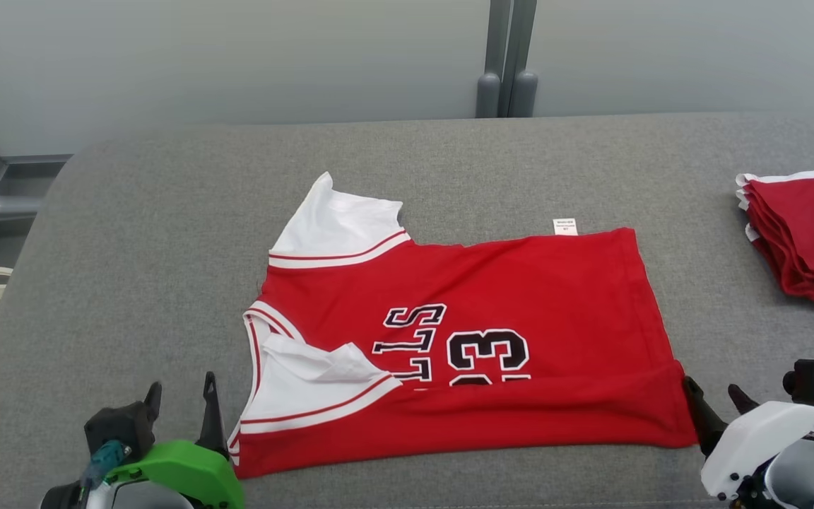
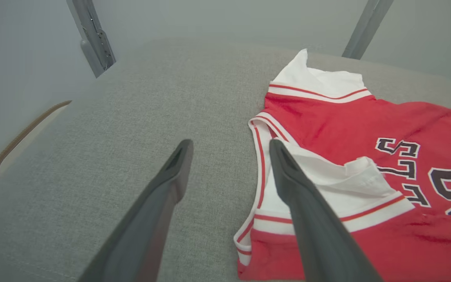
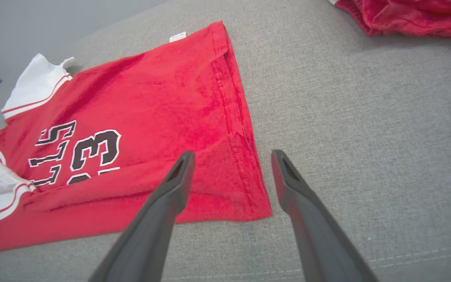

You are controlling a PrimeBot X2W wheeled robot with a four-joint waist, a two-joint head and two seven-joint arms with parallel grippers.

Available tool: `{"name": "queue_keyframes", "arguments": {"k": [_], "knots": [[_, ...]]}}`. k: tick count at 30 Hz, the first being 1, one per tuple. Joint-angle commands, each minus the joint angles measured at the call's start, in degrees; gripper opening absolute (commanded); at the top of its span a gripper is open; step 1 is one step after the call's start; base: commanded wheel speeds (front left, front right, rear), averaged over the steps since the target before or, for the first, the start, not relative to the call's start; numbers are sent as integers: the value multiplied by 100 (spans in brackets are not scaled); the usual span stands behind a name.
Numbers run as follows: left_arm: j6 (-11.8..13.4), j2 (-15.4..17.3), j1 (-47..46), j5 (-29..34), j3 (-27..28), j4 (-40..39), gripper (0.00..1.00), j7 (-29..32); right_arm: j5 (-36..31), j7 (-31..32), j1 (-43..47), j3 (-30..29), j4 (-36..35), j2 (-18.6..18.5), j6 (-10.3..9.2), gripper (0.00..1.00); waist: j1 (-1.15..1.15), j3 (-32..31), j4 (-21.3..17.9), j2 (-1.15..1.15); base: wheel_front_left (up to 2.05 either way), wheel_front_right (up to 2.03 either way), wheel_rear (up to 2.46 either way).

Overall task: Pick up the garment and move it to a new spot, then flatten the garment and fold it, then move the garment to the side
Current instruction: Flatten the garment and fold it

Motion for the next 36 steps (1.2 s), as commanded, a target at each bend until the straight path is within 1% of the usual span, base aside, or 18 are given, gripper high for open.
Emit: {"name": "queue_keyframes", "arguments": {"k": [1, 2, 4, 6, 7, 12, 14, 19, 23, 28, 31, 36], "knots": [[-40, -2, 93, 67, 12, 5, 100, -168, 59, -173, 82, 77, 12, 7, -1, 100, 0, -103, 43, 0, 0, 0, 0], [-45, -95, 105, -3, 115, -18, 100, -402, 88, -352, 91, 148, 45, 7, -1, 100, 0, -132, 56, 0, 0, 0, 0], [-130, -160, 135, -29, 187, -27, 100, -739, 143, -721, 91, 263, 103, 0, -1, 100, 0, -191, 80, 0, 0, 0, 0], [-225, -200, 157, -47, 243, -11, 100, -943, 211, -1116, 76, 380, 164, 2, -1, 100, 0, -251, 106, 0, 0, 0, 0], [-286, -277, 179, -110, 346, -17, 100, -1080, 271, -1486, 34, 477, 239, 3, -1, 100, 0, -305, 130, 0, 0, 0, 0], [-449, -397, 270, -179, 564, 15, 100, -1214, 349, -2317, -93, 701, 386, 1, -1, 100, 0, -447, 184, 0, 0, 0, 0], [-479, -393, 272, -142, 602, 15, 100, -1222, 314, -2440, -117, 765, 423, 4, -1, 100, 0, -472, 195, 0, 0, 0, 0], [-797, -232, 289, 93, 488, -4, 100, -1250, 42, -2833, -297, 1119, 627, 4, -1, 100, 0, -562, 270, 0, 0, 0, 0], [-910, -122, 283, 162, 452, 63, 100, -1255, -142, -3078, -457, 1256, 780, 1, -1, 100, 0, -581, 331, 0, 0, 0, 0], [-950, -53, 95, 235, 446, 203, 100, -1251, -492, -3298, -684, 1366, 1026, 2, -1, 100, 0, -537, 399, 0, 0, 0, 0], [-1064, -8, 2, 278, 371, 305, 100, -1245, -640, -3448, -784, 1359, 1206, 1, -1, 100, 0, -512, 439, 0, 0, 0, 0], [-1330, 48, -89, 313, 209, 490, 100, -1242, -845, -3624, -851, 1273, 1502, 3, -1, 100, 0, -481, 471, 0, 0, 0, 0]]}}
